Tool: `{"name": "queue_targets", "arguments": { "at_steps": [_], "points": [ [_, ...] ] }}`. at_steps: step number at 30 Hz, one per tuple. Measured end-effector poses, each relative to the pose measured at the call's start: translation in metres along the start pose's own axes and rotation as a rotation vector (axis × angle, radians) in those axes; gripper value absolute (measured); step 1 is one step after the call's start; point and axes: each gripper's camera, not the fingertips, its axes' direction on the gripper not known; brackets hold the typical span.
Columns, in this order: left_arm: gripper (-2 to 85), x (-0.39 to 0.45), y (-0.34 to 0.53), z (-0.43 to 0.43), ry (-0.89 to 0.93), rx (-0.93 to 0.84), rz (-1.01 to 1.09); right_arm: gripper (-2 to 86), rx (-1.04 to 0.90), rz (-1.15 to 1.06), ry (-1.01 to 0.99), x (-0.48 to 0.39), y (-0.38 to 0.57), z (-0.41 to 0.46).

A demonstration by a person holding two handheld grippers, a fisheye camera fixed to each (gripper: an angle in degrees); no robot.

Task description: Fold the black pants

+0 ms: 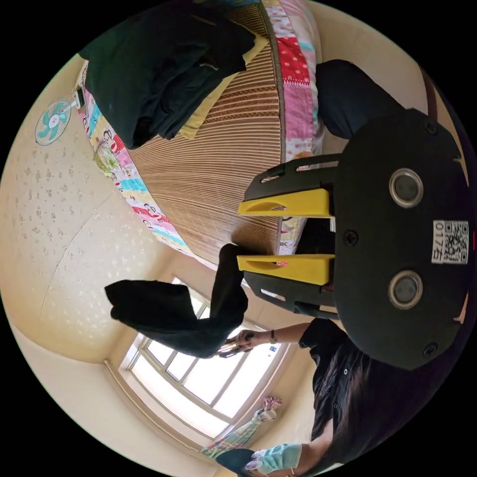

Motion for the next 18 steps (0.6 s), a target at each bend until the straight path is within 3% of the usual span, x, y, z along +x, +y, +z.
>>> {"name": "queue_targets", "arguments": {
  "at_steps": [2, 4, 7, 9, 12, 14, 18],
  "points": [
    [-0.4, -0.004, 0.032, -0.014, -0.227, -0.114, -0.018, 12.0, -0.003, 0.037, -0.032, 0.016, 0.005, 0.003],
    [-0.3, -0.025, 0.090, -0.021, -0.453, -0.346, -0.150, 12.2, 0.000, 0.094, -0.057, 0.036, 0.010, 0.004],
    [0.2, -0.044, 0.174, -0.029, -0.342, -0.573, -0.325, 12.3, 0.020, 0.192, -0.024, 0.065, 0.019, 0.001],
    [0.6, -0.047, 0.210, -0.039, -0.255, -0.601, -0.430, 12.4, 0.050, 0.221, 0.032, 0.076, 0.025, -0.004],
    [2.6, -0.045, 0.230, -0.038, -0.478, -0.703, -0.465, 12.5, 0.009, 0.199, 0.028, 0.081, 0.027, 0.006],
    [6.2, -0.046, 0.217, -0.030, -0.592, -0.680, -0.438, 12.5, -0.052, 0.177, 0.014, 0.080, 0.027, 0.021],
    [13.9, -0.066, 0.156, -0.006, -0.618, -0.459, -0.386, 12.4, -0.161, 0.106, -0.051, 0.064, 0.028, 0.058]
  ]
}}
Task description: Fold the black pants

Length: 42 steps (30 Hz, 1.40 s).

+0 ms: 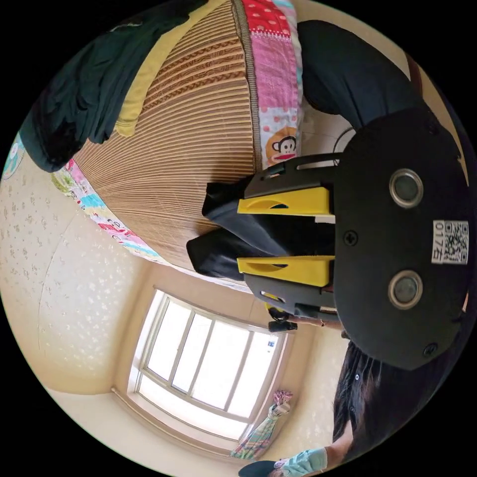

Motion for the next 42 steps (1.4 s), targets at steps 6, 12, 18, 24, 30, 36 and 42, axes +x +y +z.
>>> {"name": "queue_targets", "arguments": {
  "at_steps": [6, 12, 18, 24, 30, 36, 42],
  "points": [
    [18.1, -0.023, -0.100, 0.067, -0.329, -0.002, -0.198, 12.5, -0.133, -0.109, -0.045, -0.031, 0.004, 0.036],
    [11.9, -0.029, -0.090, 0.099, -0.406, 0.031, -0.180, 13.0, -0.169, -0.238, -0.081, -0.070, -0.055, 0.046],
    [4.5, -0.035, -0.053, 0.059, -0.221, 0.216, -0.225, 14.7, -0.451, -0.507, 0.113, -0.142, -0.189, 0.169],
    [4.4, -0.036, -0.052, 0.035, -0.238, 0.209, -0.255, 16.3, -0.956, -0.576, 0.520, -0.118, -0.208, 0.380],
    [10.9, -0.042, -0.032, -0.025, -0.157, 0.182, -0.342, 5.4, -1.017, -0.832, 0.758, -0.122, -0.152, 0.385],
    [15.1, -0.035, -0.025, -0.044, 0.159, 0.131, -0.370, 3.2, -0.627, -0.622, 0.450, -0.125, -0.158, 0.257],
    [22.0, -0.050, -0.022, -0.025, 0.327, 0.175, -0.520, 2.8, -0.528, -0.289, -0.350, -0.065, -0.135, 0.117]
  ]
}}
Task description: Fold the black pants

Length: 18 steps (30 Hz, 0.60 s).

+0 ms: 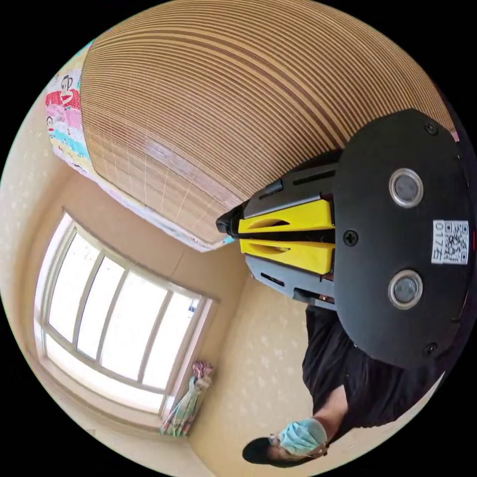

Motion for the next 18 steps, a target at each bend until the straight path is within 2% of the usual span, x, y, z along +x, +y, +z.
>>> {"name": "queue_targets", "arguments": {
  "at_steps": [1, 5, 8, 11, 12, 16, 18],
  "points": [
    [23.5, 0.002, 0.003, -0.003, 0.043, 0.007, 0.011, 2.8, 0.016, 0.010, -0.051, 0.000, 0.012, -0.005],
    [24.2, 0.021, 0.019, -0.011, 0.161, -0.020, 0.111, 2.8, 0.119, 0.068, -0.467, 0.014, 0.095, -0.016],
    [17.5, 0.028, 0.037, 0.000, 0.222, -0.125, 0.153, 2.8, 0.254, 0.137, -0.662, 0.036, 0.146, -0.019],
    [2.2, 0.033, 0.061, -0.002, 0.254, -0.155, 0.190, 2.9, 0.426, 0.123, -0.851, 0.045, 0.186, -0.032],
    [1.3, 0.044, 0.073, -0.010, 0.361, -0.146, 0.261, 2.9, 0.494, 0.075, -0.895, 0.037, 0.199, -0.045],
    [-0.2, 0.115, 0.112, -0.062, 0.203, -0.074, 0.566, 2.9, 0.621, -0.104, -0.856, -0.011, 0.222, -0.109],
    [-0.4, 0.147, 0.124, -0.090, 0.216, 0.016, 0.635, 2.8, 0.682, -0.265, -0.771, -0.061, 0.230, -0.163]
  ]
}}
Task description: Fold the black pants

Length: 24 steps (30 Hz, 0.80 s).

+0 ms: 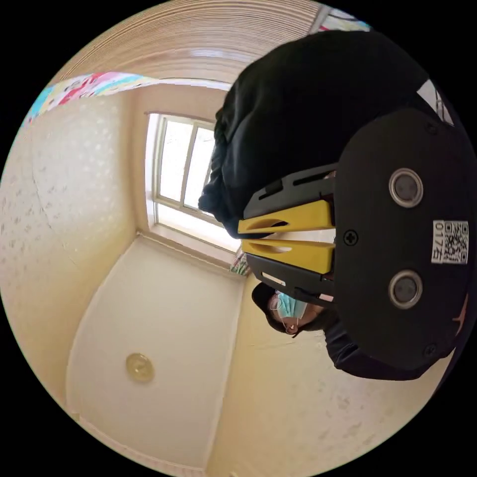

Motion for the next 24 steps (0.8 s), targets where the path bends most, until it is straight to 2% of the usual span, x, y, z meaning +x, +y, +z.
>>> {"name": "queue_targets", "arguments": {
  "at_steps": [5, 7, 11, 13, 15, 17, 19, 21, 23, 24],
  "points": [
    [-0.6, 0.102, -0.050, -0.036, 0.090, 0.234, 0.285, 2.5, -0.017, -0.409, 0.099, -0.145, -0.056, 0.041],
    [-0.6, 0.149, -0.084, -0.033, 0.124, 0.307, 0.429, 2.4, -0.046, -0.568, 0.218, -0.191, -0.076, 0.072],
    [-0.4, 0.192, -0.149, 0.003, 0.109, 0.325, 0.508, 2.3, 0.035, -0.769, 0.601, -0.236, -0.133, 0.152],
    [0.0, 0.204, -0.208, 0.051, -0.065, 0.341, 0.539, 2.4, 0.113, -0.764, 0.732, -0.226, -0.178, 0.180],
    [0.7, 0.193, -0.274, 0.104, -0.190, 0.302, 0.487, 2.5, 0.221, -0.660, 0.897, -0.184, -0.271, 0.211],
    [2.4, 0.160, -0.350, 0.165, -0.286, 0.229, 0.406, 2.7, 0.264, -0.598, 1.077, -0.137, -0.357, 0.236],
    [6.5, 0.095, -0.420, 0.234, -0.413, 0.050, 0.376, 2.9, 0.235, -0.574, 1.296, -0.080, -0.427, 0.251],
    [9.1, 0.036, -0.428, 0.258, -0.558, -0.037, 0.267, 3.2, 0.193, -0.412, 1.589, -0.001, -0.459, 0.241],
    [9.9, -0.017, -0.407, 0.266, -0.609, -0.060, 0.261, 3.6, 0.122, -0.400, 1.685, 0.050, -0.446, 0.229],
    [10.0, -0.058, -0.382, 0.269, -0.629, -0.106, 0.265, 3.9, 0.006, -0.457, 1.689, 0.085, -0.423, 0.222]
  ]
}}
